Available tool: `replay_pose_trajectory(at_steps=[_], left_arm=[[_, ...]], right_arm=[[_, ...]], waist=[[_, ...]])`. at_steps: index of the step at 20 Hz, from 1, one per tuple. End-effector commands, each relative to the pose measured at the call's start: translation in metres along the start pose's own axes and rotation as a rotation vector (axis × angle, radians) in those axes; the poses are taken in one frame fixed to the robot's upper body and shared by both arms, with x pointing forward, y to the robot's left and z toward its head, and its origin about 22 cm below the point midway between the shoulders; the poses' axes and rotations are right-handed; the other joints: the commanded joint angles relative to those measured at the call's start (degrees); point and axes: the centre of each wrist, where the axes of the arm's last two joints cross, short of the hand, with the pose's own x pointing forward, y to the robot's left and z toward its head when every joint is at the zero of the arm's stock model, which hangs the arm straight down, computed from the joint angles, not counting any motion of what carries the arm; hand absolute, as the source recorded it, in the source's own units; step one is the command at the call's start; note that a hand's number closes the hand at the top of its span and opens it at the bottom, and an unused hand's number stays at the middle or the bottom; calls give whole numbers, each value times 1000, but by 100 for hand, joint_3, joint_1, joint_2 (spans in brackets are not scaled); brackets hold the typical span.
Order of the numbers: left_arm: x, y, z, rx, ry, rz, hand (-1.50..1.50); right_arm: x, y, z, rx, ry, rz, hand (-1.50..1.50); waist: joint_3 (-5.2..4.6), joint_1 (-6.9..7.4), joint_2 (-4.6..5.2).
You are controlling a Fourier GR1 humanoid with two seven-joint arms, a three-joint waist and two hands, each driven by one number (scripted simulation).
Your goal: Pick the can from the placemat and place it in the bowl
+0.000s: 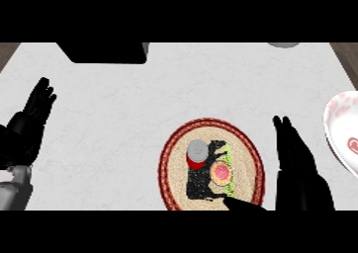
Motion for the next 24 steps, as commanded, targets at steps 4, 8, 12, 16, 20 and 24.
replay_pose_trajectory(at_steps=[4,8,12,16,20,24], left_arm=[[11,7,-5,-3,-18,3,0],[2,-9,-6,-17,-23,15,0],[4,-4,-4,-28,-4,9,0],[3,-5,-11,-10,-4,6,0],[-6,-9,0,-7,-12,7,0],[0,-1,0,-14,-10,4,0]], right_arm=[[24,14,-26,238,174,187,-150],[33,22,-39,345,191,212,-150],[40,38,-55,476,205,215,-150],[39,51,-67,571,257,297,-150],[35,67,-70,611,295,339,-150],[55,65,-72,514,257,391,-150]], waist=[[23,120,27],[22,56,32],[28,111,22],[22,47,22],[27,25,-8],[30,19,-26]])
